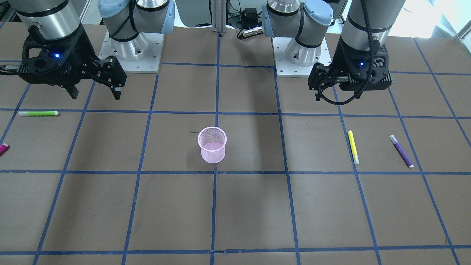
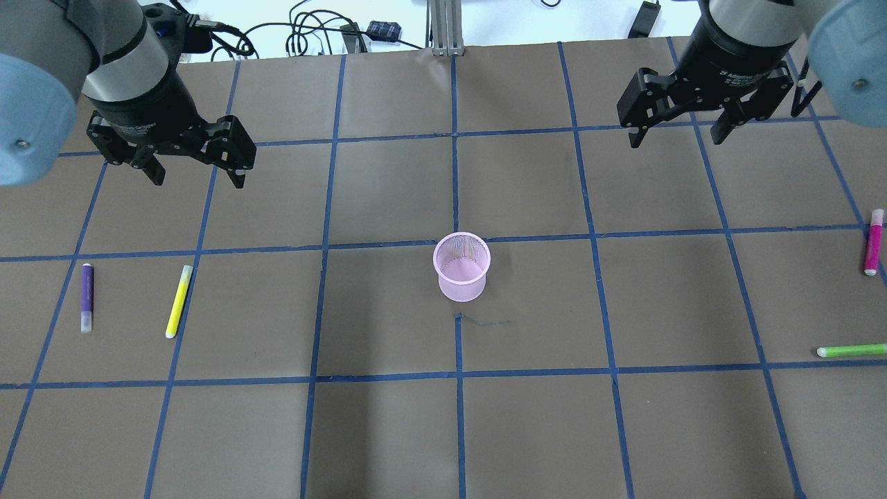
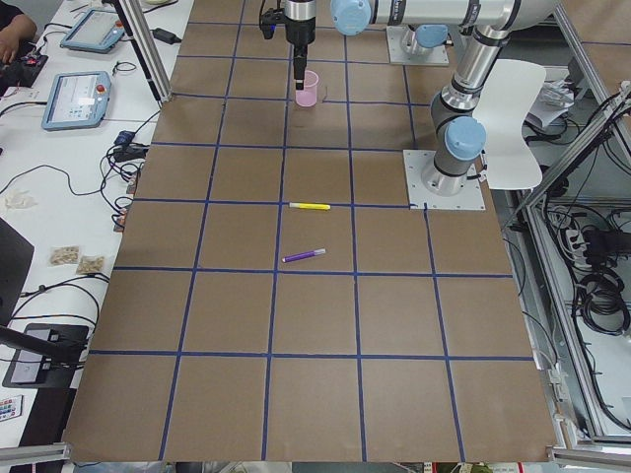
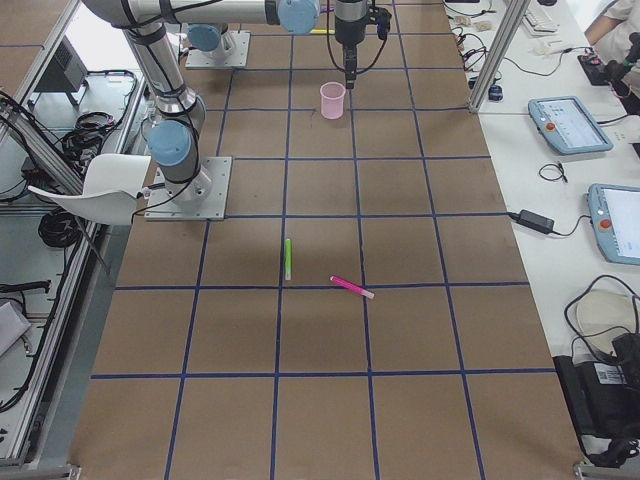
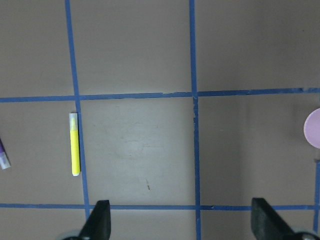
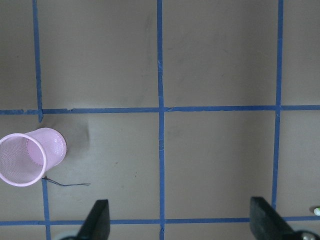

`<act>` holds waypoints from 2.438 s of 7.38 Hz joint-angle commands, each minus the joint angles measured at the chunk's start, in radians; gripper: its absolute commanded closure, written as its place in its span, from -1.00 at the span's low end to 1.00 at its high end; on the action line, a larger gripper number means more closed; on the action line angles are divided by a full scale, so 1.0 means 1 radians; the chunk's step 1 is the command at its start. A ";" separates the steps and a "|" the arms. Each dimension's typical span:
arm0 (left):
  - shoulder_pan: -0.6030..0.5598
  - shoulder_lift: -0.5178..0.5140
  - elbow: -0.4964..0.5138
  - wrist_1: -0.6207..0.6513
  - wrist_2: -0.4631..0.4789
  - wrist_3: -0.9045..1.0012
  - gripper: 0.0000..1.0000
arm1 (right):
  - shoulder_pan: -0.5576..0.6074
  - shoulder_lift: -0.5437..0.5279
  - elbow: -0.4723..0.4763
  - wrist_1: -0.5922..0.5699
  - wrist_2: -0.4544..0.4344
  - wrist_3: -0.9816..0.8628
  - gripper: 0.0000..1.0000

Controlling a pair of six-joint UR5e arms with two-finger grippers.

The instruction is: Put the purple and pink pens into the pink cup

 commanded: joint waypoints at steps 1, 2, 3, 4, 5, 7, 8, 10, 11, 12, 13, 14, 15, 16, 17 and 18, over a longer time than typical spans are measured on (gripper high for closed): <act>0.017 -0.006 0.002 -0.004 0.012 -0.013 -1.00 | -0.009 0.003 0.009 0.004 -0.003 -0.017 -1.00; 0.025 -0.004 0.001 -0.007 -0.009 -0.015 -1.00 | -0.020 0.005 0.015 0.002 -0.015 -0.020 -1.00; 0.025 -0.006 0.001 -0.004 -0.063 -0.024 -1.00 | -0.079 0.005 0.023 0.002 -0.072 -0.050 -1.00; 0.027 -0.004 0.001 -0.007 -0.063 -0.023 -1.00 | -0.200 0.003 0.043 0.007 -0.098 -0.137 -1.00; 0.027 -0.006 0.001 -0.005 -0.063 -0.022 -1.00 | -0.362 0.003 0.117 -0.022 -0.088 -0.206 -1.00; 0.034 -0.010 0.001 -0.010 -0.066 -0.021 -1.00 | -0.639 0.009 0.294 -0.242 -0.049 -0.396 -1.00; 0.074 -0.012 -0.002 -0.010 -0.066 -0.003 -1.00 | -0.688 0.067 0.357 -0.388 -0.037 -0.403 -1.00; 0.173 -0.019 -0.004 -0.007 -0.068 -0.009 -1.00 | -0.728 0.249 0.333 -0.499 -0.046 -0.393 -1.00; 0.257 -0.045 -0.007 0.004 -0.062 -0.004 -1.00 | -0.735 0.331 0.295 -0.544 -0.048 -0.394 -1.00; 0.360 -0.073 -0.010 0.009 -0.066 -0.004 -1.00 | -0.765 0.388 0.243 -0.571 -0.045 -0.402 -1.00; 0.440 -0.110 -0.016 0.054 -0.066 0.026 -1.00 | -0.778 0.443 0.218 -0.575 -0.034 -0.402 -1.00; 0.480 -0.156 -0.025 0.120 -0.060 0.068 -1.00 | -0.779 0.462 0.219 -0.575 -0.035 -0.402 -0.96; 0.519 -0.182 -0.033 0.165 -0.063 0.130 -1.00 | -0.779 0.463 0.225 -0.576 -0.047 -0.403 -0.88; 0.571 -0.220 -0.038 0.200 -0.065 0.175 -1.00 | -0.779 0.474 0.218 -0.578 -0.046 -0.405 -0.82; 0.603 -0.261 -0.057 0.255 -0.057 0.184 -1.00 | -0.779 0.491 0.215 -0.579 -0.044 -0.405 -0.71; 0.625 -0.291 -0.074 0.274 -0.062 0.200 -1.00 | -0.779 0.500 0.216 -0.579 -0.044 -0.405 -0.70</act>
